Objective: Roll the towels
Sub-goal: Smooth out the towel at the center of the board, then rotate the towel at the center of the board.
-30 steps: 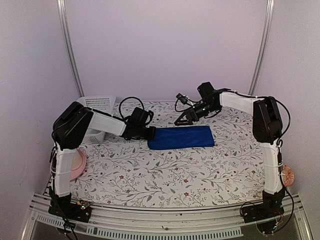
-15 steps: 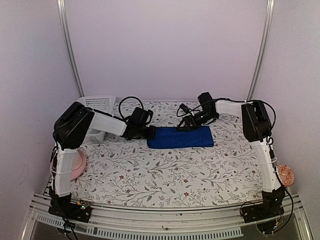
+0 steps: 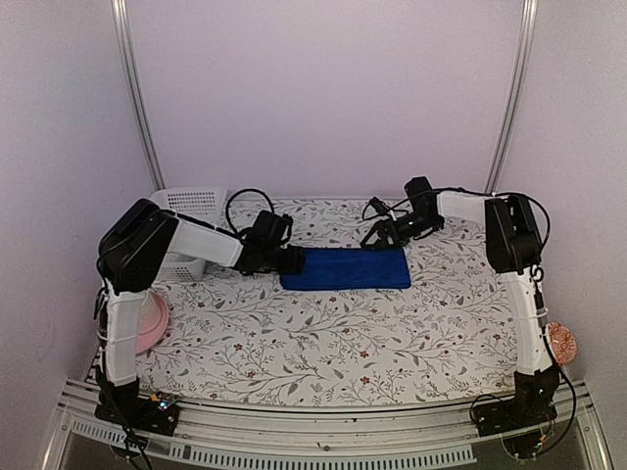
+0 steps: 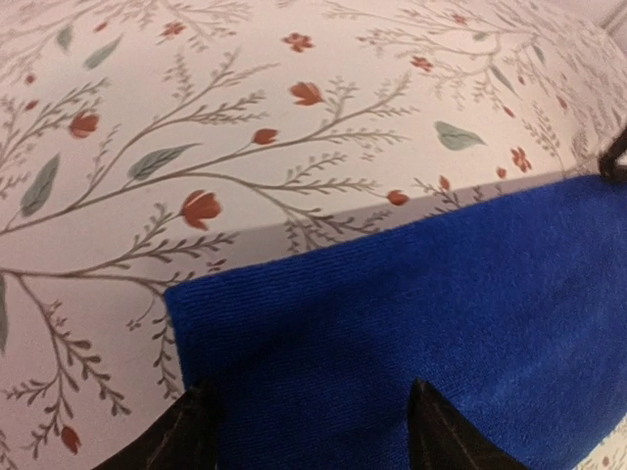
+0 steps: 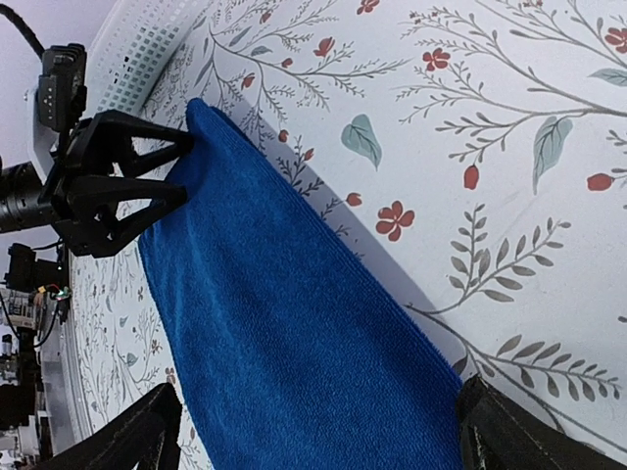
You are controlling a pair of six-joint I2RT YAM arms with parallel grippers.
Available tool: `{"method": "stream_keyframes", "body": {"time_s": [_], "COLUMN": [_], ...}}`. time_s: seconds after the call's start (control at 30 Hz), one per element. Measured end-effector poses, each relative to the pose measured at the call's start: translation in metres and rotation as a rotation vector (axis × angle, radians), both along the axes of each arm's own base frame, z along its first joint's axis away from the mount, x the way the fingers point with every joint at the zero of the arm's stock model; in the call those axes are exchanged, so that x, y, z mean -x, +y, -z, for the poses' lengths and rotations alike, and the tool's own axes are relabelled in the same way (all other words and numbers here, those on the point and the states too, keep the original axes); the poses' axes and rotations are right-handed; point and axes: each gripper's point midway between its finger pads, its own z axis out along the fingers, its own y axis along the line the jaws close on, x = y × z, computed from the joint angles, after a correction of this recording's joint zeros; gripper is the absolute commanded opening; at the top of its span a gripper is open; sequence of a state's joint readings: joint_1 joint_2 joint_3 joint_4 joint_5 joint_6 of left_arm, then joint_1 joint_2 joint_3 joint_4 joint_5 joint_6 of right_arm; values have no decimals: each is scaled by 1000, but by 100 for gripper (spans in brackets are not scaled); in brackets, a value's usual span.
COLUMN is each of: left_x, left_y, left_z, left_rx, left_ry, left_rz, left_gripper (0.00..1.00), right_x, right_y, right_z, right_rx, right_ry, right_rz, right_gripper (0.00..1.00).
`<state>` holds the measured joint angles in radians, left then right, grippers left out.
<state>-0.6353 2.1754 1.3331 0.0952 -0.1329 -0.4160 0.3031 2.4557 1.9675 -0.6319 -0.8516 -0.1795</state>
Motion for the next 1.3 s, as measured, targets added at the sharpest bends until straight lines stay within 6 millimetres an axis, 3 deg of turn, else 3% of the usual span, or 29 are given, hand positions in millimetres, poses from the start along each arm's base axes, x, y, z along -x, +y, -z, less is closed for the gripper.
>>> {"method": "stream_keyframes", "body": {"time_s": [0.17, 0.3, 0.4, 0.47, 0.6, 0.7, 0.8, 0.9, 1.03, 1.3], "left_x": [-4, -11, -13, -10, 5, 23, 40, 52, 58, 56], "left_y": [19, 29, 29, 27, 18, 2, -13, -22, -19, -18], "left_z": [2, -5, -20, -35, -53, -46, -32, -19, 1, 3], "left_rx": [-46, -58, -42, -18, 34, 52, 57, 57, 43, 47], "left_ry": [15, 11, -9, -29, -53, -38, -1, 25, 60, 49], "left_rz": [-35, -55, -54, -47, -14, 27, 68, 97, 88, 70], "left_gripper": [96, 97, 92, 86, 69, 53, 44, 39, 30, 30], "right_x": [13, 31, 48, 57, 83, 101, 116, 127, 133, 129], "right_y": [-7, -12, -16, -17, -25, -30, -36, -40, -44, -65], "right_z": [-38, -90, -106, -99, -64, -44, -29, -18, -9, 7], "right_rx": [22, 13, 5, 5, 35, 55, 70, 84, 109, 154], "right_ry": [-77, -209, -256, -247, -157, -98, -54, -24, 0, 44], "right_rz": [-33, -80, -117, -140, -182, -210, -231, -241, -239, -182], "right_gripper": [99, 99, 99, 99, 99, 99, 99, 99, 99, 99]}}
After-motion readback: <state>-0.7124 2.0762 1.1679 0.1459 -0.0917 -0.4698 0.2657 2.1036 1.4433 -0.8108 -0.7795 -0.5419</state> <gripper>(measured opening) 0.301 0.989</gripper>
